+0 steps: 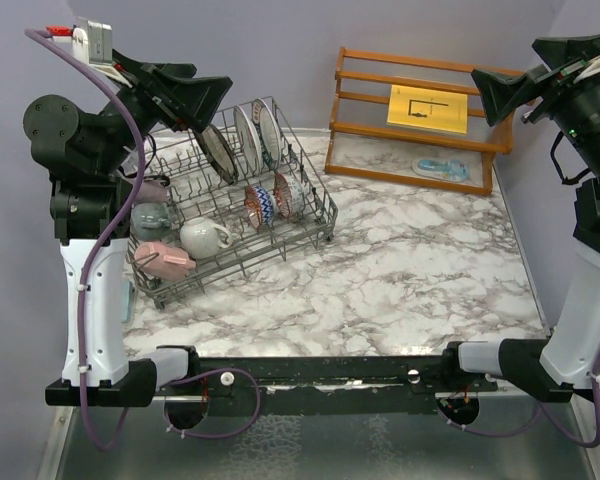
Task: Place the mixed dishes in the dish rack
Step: Reset both arms
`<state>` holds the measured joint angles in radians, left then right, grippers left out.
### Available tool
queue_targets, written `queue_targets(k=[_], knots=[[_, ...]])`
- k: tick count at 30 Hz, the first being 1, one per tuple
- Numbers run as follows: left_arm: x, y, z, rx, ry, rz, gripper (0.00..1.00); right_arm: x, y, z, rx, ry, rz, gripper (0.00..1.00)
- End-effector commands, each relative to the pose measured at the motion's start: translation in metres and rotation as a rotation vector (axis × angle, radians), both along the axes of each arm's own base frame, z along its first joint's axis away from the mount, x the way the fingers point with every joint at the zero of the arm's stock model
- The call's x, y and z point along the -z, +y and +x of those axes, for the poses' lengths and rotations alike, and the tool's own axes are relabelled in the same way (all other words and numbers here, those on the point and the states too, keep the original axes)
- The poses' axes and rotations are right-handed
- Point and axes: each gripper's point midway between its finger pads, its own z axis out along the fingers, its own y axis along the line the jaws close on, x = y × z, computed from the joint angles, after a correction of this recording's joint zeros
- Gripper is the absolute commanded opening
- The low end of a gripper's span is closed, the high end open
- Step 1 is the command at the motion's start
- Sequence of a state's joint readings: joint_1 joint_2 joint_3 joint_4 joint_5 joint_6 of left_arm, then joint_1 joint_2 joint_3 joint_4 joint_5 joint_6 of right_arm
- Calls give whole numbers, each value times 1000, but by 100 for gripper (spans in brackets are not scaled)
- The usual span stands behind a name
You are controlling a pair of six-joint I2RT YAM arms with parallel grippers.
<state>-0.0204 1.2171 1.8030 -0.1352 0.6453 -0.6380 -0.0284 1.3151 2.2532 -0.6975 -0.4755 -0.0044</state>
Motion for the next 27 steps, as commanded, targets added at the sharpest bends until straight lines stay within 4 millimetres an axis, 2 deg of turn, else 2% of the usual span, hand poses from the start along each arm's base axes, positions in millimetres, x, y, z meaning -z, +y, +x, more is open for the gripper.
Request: queue_targets(k=[1, 27], knots=[[-7, -2, -8, 20, -39, 6, 99, -1, -6, -5, 31, 1, 8, 100], [-4, -2, -5, 23, -31, 9, 99, 0, -8, -3, 42, 3, 11, 100]])
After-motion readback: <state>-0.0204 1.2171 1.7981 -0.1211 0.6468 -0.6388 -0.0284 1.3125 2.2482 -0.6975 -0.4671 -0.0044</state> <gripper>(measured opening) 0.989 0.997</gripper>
